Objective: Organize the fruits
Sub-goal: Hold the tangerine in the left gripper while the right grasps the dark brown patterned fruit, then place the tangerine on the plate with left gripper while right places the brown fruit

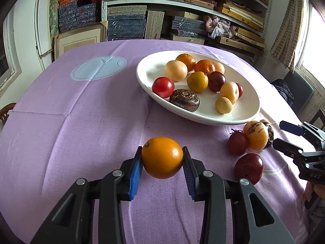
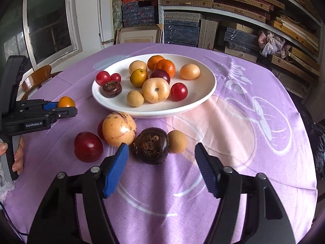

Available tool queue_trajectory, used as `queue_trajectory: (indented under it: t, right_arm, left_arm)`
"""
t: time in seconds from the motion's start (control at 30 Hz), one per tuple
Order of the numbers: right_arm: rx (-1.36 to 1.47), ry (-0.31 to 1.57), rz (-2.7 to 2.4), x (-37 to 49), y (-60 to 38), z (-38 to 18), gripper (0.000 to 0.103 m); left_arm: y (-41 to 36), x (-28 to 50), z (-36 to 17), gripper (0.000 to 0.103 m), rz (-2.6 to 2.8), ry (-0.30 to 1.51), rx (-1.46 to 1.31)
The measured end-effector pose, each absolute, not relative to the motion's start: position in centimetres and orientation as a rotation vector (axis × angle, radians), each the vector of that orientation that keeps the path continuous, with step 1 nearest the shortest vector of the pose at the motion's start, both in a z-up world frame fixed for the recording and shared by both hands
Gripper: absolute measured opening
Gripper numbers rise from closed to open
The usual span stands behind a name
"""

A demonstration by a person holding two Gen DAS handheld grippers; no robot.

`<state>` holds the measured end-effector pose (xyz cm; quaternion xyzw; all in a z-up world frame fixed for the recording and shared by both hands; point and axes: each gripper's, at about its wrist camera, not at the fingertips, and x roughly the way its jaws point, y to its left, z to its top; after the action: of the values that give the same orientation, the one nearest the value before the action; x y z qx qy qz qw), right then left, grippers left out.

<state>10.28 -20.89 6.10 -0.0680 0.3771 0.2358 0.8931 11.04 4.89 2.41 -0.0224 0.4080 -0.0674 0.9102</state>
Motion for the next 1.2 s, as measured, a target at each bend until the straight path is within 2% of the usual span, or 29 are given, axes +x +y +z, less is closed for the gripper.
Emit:
queue_trajectory:
  t: [0.43, 0.57, 0.93, 1.0, 1.2]
  right_arm:
    - [-0.136, 0.852, 0.535, 11.4, -19.3, 5.0, 0.064]
    - [-0.164, 0.886, 0.527, 11.9, -18.9, 4.4, 0.052]
    - [-0.205, 0.887, 0.51, 13.0, -19.7, 4.0, 0.053]
    - [-0.156, 0.878, 0.489, 13.4, -20.8, 4.2, 0.049]
    - [-0.191, 0.89, 0.507, 13.4, -19.7, 4.0, 0.049]
  left_arm:
    - [4.9, 11.3, 2.1, 0.038, -0.15, 0.856, -0.052]
    - [4.9, 11.3, 1.9, 0.038, -0.15, 0.859, -0.048]
    - [4.6, 11.4, 1.8, 0.038, -0.149, 0.859, -0.04]
    - [4.6, 11.3, 1.8, 0.038, -0.148, 0.86, -0.039]
    - [4.3, 11.2, 1.6, 0.038, -0.151, 0.866, -0.03]
